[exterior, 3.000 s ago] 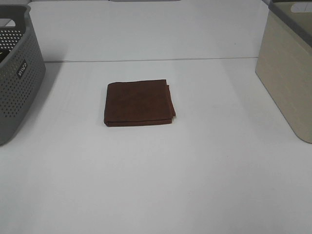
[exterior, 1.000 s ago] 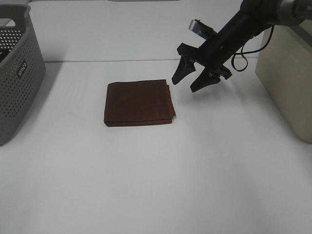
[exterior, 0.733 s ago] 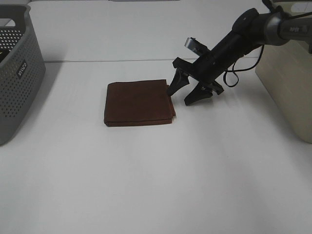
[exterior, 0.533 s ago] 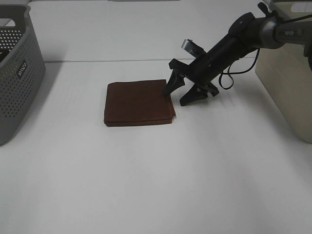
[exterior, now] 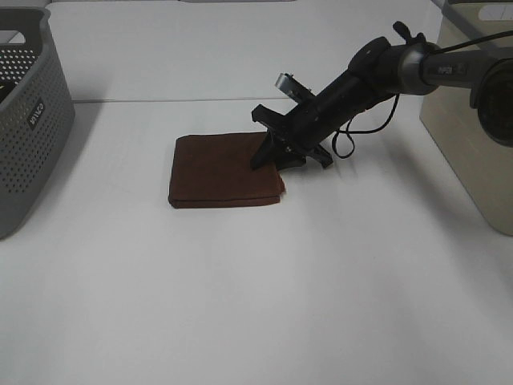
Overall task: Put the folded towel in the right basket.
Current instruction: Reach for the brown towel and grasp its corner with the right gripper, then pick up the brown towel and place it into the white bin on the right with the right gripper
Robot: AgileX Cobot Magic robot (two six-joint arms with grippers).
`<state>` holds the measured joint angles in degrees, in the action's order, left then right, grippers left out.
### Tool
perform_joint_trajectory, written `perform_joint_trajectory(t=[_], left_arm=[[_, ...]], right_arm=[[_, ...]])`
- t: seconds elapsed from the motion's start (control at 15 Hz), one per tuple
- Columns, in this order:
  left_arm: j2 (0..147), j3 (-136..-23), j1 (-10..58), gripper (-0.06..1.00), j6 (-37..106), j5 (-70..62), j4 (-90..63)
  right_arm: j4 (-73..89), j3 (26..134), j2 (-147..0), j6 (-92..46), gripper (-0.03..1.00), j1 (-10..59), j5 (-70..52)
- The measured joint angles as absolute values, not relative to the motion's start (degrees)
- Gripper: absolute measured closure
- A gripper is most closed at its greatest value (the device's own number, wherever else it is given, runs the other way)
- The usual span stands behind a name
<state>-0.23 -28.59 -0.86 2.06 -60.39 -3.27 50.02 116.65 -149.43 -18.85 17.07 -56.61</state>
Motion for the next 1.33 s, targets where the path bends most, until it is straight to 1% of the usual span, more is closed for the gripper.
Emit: perform_joint_trajectory(t=[0.07,0.2,0.4,0.47,0.73,0.87,0.93,1.07,1.33], left_arm=[[-0.2,-28.6,-0.9,-0.02,2.1,-60.4,-3.3],[-0.2,-28.6,-0.9,-0.02,2.1,-60.4,-3.3],[-0.2,-28.6,-0.9,-0.02,2.1,-60.4,-3.3],[-0.2,-28.6,-0.9,-0.02,2.1,-60.4,-3.3],[-0.2,-28.6,-0.9,-0.02,2.1,-60.4,-3.3],[-0.2,-28.6,-0.9,-0.02,2.1,-60.4,-3.3],[-0.2,-28.6,-0.9,-0.02,2.1,-60.4,-3.3],[-0.2,-28.6,-0.9,-0.02,2.1,-60.4,-3.3],[-0.2,-28.6,-0.9,-0.02,2.1,-60.4,-3.3]], right_arm=[[50.1,116.7,-149.5,-18.9,0.87,17.1,-56.6],[49.9,116.7,-148.9,-18.9,0.87,17.1,-56.7],[48.6,116.5,-142.8,-19.5,0.87,17.1,-59.0],[48.6,116.5,-142.8,-19.5,0.87,17.1,-59.0],[40.6,116.5,-125.8,-20.1,0.87,17.0,-61.7],[37.9,116.5,-119.7,-19.7,0.87,15.1,-63.3],[36.8,116.5,-116.8,-18.9,0.87,13.2,-64.2],[35.4,116.5,-112.5,-18.3,0.87,6.9,-66.5],[34.7,116.5,-107.3,-17.4,0.87,-8.7,-69.6]])
